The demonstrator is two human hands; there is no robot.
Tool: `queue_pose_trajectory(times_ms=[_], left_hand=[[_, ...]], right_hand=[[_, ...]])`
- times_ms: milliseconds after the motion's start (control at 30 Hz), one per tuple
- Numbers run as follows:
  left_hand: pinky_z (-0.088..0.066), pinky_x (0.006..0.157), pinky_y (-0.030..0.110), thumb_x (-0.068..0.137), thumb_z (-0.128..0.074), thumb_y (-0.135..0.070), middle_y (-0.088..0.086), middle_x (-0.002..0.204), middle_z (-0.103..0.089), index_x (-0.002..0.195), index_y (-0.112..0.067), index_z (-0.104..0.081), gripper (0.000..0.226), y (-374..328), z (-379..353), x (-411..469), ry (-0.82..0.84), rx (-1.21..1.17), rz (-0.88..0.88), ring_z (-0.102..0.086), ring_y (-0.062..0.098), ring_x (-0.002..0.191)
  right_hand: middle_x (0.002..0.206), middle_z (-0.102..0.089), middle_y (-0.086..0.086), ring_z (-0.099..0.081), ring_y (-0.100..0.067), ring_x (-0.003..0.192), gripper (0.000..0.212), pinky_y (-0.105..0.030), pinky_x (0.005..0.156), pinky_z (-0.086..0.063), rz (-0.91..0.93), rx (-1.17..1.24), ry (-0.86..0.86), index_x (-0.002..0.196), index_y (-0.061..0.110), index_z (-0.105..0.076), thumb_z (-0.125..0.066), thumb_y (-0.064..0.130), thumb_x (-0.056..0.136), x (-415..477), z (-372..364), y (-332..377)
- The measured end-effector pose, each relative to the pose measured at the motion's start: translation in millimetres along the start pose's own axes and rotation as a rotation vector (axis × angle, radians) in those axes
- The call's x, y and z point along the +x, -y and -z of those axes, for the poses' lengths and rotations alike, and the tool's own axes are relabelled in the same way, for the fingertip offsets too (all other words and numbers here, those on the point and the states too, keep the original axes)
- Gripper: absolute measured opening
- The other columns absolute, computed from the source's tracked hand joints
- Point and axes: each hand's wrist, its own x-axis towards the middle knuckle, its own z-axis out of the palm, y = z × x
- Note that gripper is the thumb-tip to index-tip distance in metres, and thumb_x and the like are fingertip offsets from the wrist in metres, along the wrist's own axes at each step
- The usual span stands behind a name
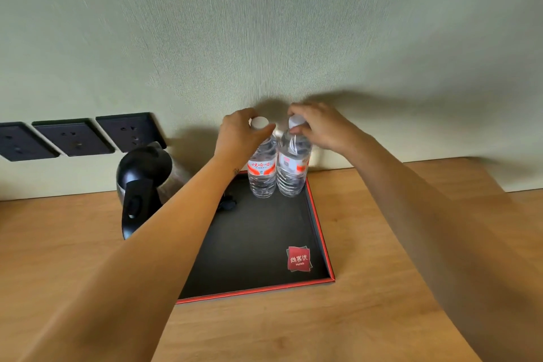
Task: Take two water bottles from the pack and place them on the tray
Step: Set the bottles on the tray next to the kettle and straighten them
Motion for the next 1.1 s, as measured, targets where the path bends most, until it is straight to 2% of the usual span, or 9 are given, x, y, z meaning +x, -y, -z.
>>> queue_pose_trajectory(times_ms=[167, 267, 367, 500, 633, 733, 833, 1033, 1100], left_hand=[[-0.029, 0.050, 0.011, 0.077, -0.070, -0.031, 0.001, 0.073, -0.057, 0.095, -0.008, -0.067, 0.029, 0, -4, -1, -0.089, -0.022, 0.045, -0.051, 0.016, 0.067], [-0.031, 0.051, 0.019, 0.077, -0.070, -0.033, 0.002, 0.072, -0.059, 0.092, -0.007, -0.066, 0.030, -1, -3, 2, -0.123, -0.016, 0.048, -0.053, 0.018, 0.068], [-0.029, 0.049, 0.015, 0.076, -0.071, -0.034, 0.002, 0.071, -0.059, 0.089, -0.008, -0.066, 0.030, -2, -3, 4, -0.125, -0.001, 0.037, -0.052, 0.018, 0.065], [-0.029, 0.051, 0.020, 0.076, -0.071, -0.032, 0.003, 0.070, -0.058, 0.091, -0.006, -0.066, 0.030, 0, -5, -1, -0.109, -0.010, 0.036, -0.052, 0.019, 0.065], [-0.030, 0.050, 0.019, 0.076, -0.072, -0.032, 0.003, 0.071, -0.058, 0.092, -0.007, -0.066, 0.031, 1, -5, -2, -0.106, -0.011, 0.045, -0.052, 0.018, 0.066], [-0.029, 0.048, 0.019, 0.076, -0.071, -0.032, 0.003, 0.068, -0.057, 0.089, -0.007, -0.066, 0.029, -1, -8, -4, -0.096, -0.022, 0.032, -0.051, 0.019, 0.064], [-0.030, 0.047, 0.014, 0.076, -0.071, -0.033, 0.003, 0.067, -0.058, 0.087, -0.008, -0.066, 0.028, -2, -8, -4, -0.108, -0.024, 0.014, -0.051, 0.018, 0.062], [-0.035, 0.057, 0.023, 0.077, -0.070, -0.033, 0.004, 0.066, -0.059, 0.088, -0.006, -0.065, 0.030, 1, -12, -6, -0.137, -0.018, 0.001, -0.054, 0.021, 0.061], [-0.033, 0.056, 0.023, 0.077, -0.070, -0.033, 0.004, 0.066, -0.058, 0.086, -0.005, -0.064, 0.030, 2, -13, -7, -0.147, -0.017, -0.001, -0.051, 0.019, 0.061]], right_hand=[[0.103, -0.058, -0.008, -0.050, -0.020, 0.092, 0.030, -0.031, 0.076, -0.039, 0.036, 0.124, 0.098, 0.104, 0.013, -0.060, -0.058, -0.005, 0.081, -4, 8, -3], [0.102, -0.058, -0.003, -0.050, -0.020, 0.089, 0.033, -0.032, 0.074, -0.038, 0.008, 0.171, 0.079, 0.107, 0.013, -0.054, -0.070, 0.014, 0.078, -5, 6, 0], [0.097, -0.058, -0.008, -0.047, -0.019, 0.082, 0.040, -0.029, 0.068, -0.033, -0.042, 0.119, -0.042, 0.105, 0.006, -0.052, -0.073, 0.024, 0.075, -1, -1, 2], [0.103, -0.062, -0.014, -0.049, -0.020, 0.086, 0.027, -0.027, 0.069, -0.032, 0.009, 0.061, 0.010, 0.103, 0.006, -0.055, -0.067, 0.007, 0.079, -1, 2, -1], [0.108, -0.064, -0.013, -0.053, -0.021, 0.094, 0.029, -0.034, 0.079, -0.041, 0.071, 0.110, 0.074, 0.103, 0.007, -0.059, -0.060, -0.009, 0.078, -3, 10, -3], [0.107, -0.065, -0.014, -0.052, -0.016, 0.091, 0.028, -0.020, 0.070, -0.034, 0.072, 0.148, 0.068, 0.102, 0.004, -0.061, -0.059, -0.011, 0.078, -5, 10, -4], [0.106, -0.066, -0.014, -0.050, -0.015, 0.090, 0.029, -0.015, 0.067, -0.030, 0.079, 0.172, 0.028, 0.102, 0.003, -0.061, -0.059, -0.012, 0.077, -7, 7, -7], [0.109, -0.065, -0.014, -0.058, -0.024, 0.091, 0.030, -0.033, 0.078, -0.044, 0.012, 0.198, -0.017, 0.106, 0.011, -0.060, -0.060, -0.005, 0.080, -8, -3, -7], [0.106, -0.067, -0.015, -0.058, -0.021, 0.087, 0.030, -0.032, 0.075, -0.044, -0.005, 0.206, -0.055, 0.106, 0.012, -0.060, -0.063, -0.001, 0.080, -10, -7, -6]])
